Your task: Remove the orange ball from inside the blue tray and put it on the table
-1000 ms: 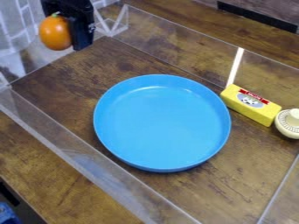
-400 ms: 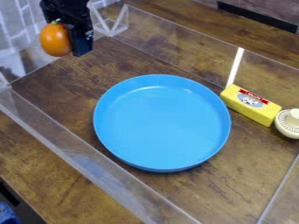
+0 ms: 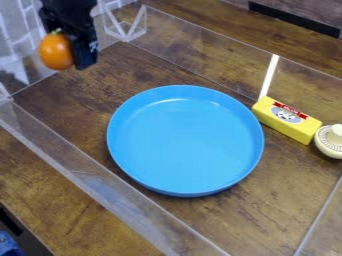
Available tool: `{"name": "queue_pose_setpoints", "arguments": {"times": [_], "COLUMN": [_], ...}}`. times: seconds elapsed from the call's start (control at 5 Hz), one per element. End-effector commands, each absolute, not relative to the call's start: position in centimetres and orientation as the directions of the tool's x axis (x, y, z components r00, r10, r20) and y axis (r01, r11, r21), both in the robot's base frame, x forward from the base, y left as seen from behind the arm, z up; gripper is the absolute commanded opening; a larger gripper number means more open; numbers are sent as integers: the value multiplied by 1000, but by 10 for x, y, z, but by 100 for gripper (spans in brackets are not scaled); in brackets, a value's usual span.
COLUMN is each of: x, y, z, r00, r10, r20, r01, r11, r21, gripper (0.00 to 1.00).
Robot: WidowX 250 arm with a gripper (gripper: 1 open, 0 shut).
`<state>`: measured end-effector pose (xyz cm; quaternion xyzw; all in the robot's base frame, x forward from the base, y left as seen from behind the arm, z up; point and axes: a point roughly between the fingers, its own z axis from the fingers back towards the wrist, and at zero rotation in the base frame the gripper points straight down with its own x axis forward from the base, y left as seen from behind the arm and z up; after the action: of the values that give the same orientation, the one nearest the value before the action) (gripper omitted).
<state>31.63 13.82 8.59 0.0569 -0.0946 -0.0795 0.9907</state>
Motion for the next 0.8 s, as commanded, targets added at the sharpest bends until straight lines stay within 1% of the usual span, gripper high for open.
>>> {"name": "queue_pose_setpoints", "arguments": {"times": [0.0,0.4,0.6], "x": [326,332,335], "y": [159,174,178], "z": [94,65,59], "r00": [961,960,957], "r10": [-153,-149,-154], "r20": [231,235,247], "r01": [116,114,118], "r11": [979,981,981], "r21": [165,157,156], "gripper": [0,0,100]}}
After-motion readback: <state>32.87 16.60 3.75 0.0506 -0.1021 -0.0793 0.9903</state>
